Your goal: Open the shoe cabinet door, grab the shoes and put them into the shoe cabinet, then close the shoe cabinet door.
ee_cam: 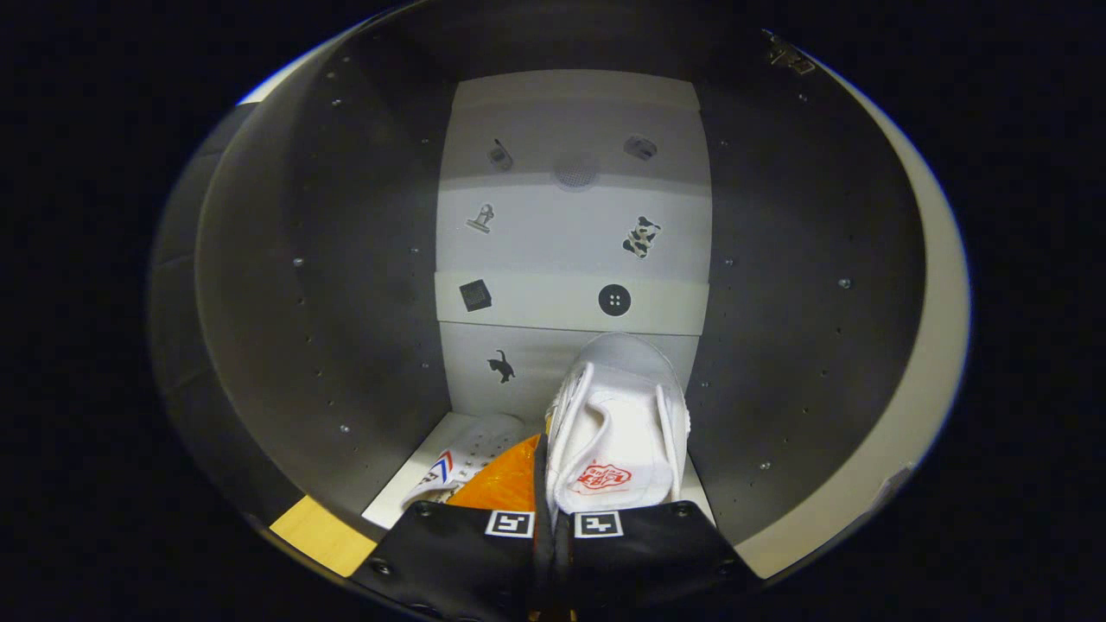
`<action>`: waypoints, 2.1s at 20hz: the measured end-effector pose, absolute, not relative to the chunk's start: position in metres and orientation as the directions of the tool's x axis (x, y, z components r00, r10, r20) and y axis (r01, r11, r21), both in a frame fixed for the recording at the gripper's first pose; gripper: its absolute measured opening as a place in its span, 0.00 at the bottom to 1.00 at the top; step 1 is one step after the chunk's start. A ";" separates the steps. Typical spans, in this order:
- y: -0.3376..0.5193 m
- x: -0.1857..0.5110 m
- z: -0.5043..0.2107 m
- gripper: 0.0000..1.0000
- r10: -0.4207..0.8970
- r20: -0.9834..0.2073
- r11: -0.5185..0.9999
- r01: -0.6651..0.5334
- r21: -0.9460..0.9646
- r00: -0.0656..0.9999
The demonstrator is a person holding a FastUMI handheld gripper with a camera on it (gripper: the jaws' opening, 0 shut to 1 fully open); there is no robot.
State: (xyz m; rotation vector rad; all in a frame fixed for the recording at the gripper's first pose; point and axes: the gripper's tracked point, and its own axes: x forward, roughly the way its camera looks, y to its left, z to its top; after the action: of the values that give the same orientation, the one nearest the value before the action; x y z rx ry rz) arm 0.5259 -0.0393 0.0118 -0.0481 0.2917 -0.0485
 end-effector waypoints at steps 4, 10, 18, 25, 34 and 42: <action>-0.059 0.564 -0.017 0.03 -0.104 -0.345 0.993 0.079 -0.085 0.933; -0.076 0.597 -0.065 0.05 -0.155 -0.437 0.987 0.120 -0.106 0.886; -0.070 0.610 -0.097 0.17 -0.144 -0.498 0.989 0.109 -0.099 0.855; -0.039 0.585 -0.092 0.77 -0.078 -0.513 0.996 0.046 -0.076 0.855; -0.027 0.504 -0.045 0.96 -0.117 -0.387 0.987 0.063 -0.149 0.915; 0.024 0.353 0.003 0.96 -0.070 -0.137 0.992 0.055 -0.111 0.988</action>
State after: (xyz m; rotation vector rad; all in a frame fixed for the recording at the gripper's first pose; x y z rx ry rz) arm 0.3533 0.0239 0.0026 -0.1070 0.1409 -0.0629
